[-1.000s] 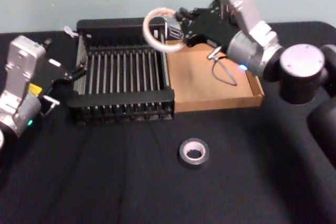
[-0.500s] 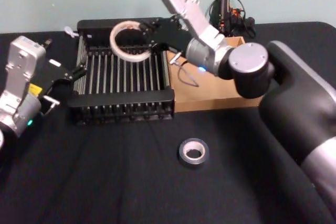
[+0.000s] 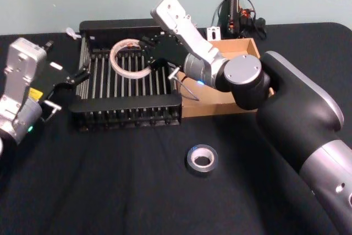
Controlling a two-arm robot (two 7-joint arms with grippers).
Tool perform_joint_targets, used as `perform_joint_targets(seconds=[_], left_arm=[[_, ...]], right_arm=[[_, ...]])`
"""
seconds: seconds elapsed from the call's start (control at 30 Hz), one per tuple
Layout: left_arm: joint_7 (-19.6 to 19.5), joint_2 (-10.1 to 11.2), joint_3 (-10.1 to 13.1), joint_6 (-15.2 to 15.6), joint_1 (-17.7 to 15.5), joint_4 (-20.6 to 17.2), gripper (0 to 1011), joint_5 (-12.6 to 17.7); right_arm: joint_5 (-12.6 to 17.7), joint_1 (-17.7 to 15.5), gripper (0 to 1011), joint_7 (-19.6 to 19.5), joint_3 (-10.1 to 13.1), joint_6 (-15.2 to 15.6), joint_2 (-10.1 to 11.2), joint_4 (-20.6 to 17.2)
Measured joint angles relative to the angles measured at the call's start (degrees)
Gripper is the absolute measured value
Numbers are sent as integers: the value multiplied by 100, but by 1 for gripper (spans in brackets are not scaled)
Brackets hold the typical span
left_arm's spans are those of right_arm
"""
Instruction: Pick up the white tape and place it into the black box , Pick up the silver tape and place it into the brown box.
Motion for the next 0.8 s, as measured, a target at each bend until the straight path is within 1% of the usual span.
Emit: perform_joint_targets(seconds=[0.13, 0.43, 0.5, 0.6, 0.67, 0.73, 0.8], left_arm=[[0, 0, 0, 0, 0, 0, 1001, 0], [0, 0, 0, 0, 0, 0, 1001, 0], [0, 0, 0, 0, 0, 0, 1001, 0], [0, 0, 0, 0, 0, 0, 1001, 0], [0, 0, 0, 0, 0, 0, 1001, 0], [0, 0, 0, 0, 0, 0, 1001, 0], [0, 0, 0, 0, 0, 0, 1001, 0]], right_arm=[[-92, 1, 71, -11, -5, 7, -11, 22], [-82, -2, 75, -11, -2, 11, -9, 19], [-78, -3, 105, -11, -1, 12, -9, 18], [-69, -5, 204, -11, 1, 14, -7, 16], [-67, -6, 233, -11, 2, 15, -6, 15], [-64, -7, 316, -10, 4, 15, -7, 15], [-62, -7, 354, -9, 5, 16, -7, 14]])
